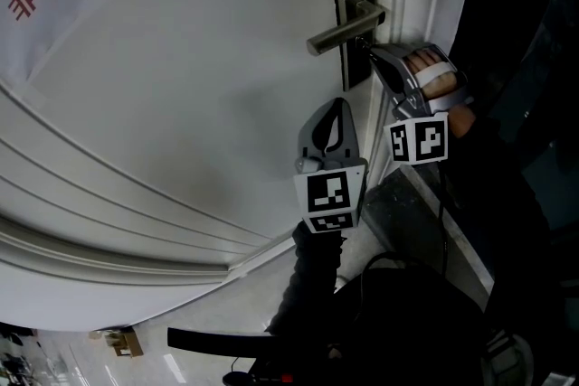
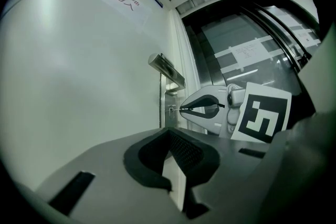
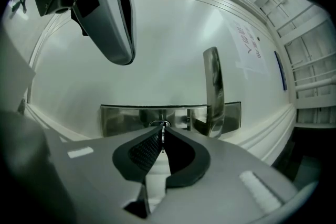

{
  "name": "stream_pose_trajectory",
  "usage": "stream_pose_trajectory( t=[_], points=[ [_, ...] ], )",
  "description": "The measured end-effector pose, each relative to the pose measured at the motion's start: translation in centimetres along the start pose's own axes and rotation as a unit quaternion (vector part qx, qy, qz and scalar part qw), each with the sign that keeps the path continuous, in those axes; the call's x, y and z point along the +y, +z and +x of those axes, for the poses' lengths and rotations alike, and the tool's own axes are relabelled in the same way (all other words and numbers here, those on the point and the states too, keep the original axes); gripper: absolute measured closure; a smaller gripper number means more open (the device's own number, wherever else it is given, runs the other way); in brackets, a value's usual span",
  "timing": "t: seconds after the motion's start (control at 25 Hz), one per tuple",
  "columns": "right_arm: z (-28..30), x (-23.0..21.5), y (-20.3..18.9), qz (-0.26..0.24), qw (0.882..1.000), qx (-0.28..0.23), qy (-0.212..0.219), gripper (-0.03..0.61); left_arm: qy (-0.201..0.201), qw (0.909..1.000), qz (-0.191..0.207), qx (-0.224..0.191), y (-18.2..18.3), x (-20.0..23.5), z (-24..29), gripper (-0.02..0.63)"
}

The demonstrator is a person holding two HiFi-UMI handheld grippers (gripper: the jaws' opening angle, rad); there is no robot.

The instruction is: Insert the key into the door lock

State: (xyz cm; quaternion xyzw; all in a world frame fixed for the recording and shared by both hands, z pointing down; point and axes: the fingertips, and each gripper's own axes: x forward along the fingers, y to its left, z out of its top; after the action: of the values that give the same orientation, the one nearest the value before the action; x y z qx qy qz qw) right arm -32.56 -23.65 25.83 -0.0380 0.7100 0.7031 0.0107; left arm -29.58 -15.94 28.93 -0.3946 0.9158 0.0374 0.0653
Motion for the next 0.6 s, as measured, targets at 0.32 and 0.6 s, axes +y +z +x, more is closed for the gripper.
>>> stream_pose_trajectory(
  t=[0.32, 0.6],
  points=[
    [0.04, -0.03, 0.1, 0.001, 1.0, 0.003, 0.001, 0.566, 0.003, 1.0, 0.0, 0.0, -0.03, 0.48, -0.04, 0.612],
    [0.04, -0.01, 0.09, 0.0, 1.0, 0.006, 0.003, 0.566, 0.002, 1.0, 0.002, -0.003, 0.16, 0.43, 0.0, 0.612]
  ],
)
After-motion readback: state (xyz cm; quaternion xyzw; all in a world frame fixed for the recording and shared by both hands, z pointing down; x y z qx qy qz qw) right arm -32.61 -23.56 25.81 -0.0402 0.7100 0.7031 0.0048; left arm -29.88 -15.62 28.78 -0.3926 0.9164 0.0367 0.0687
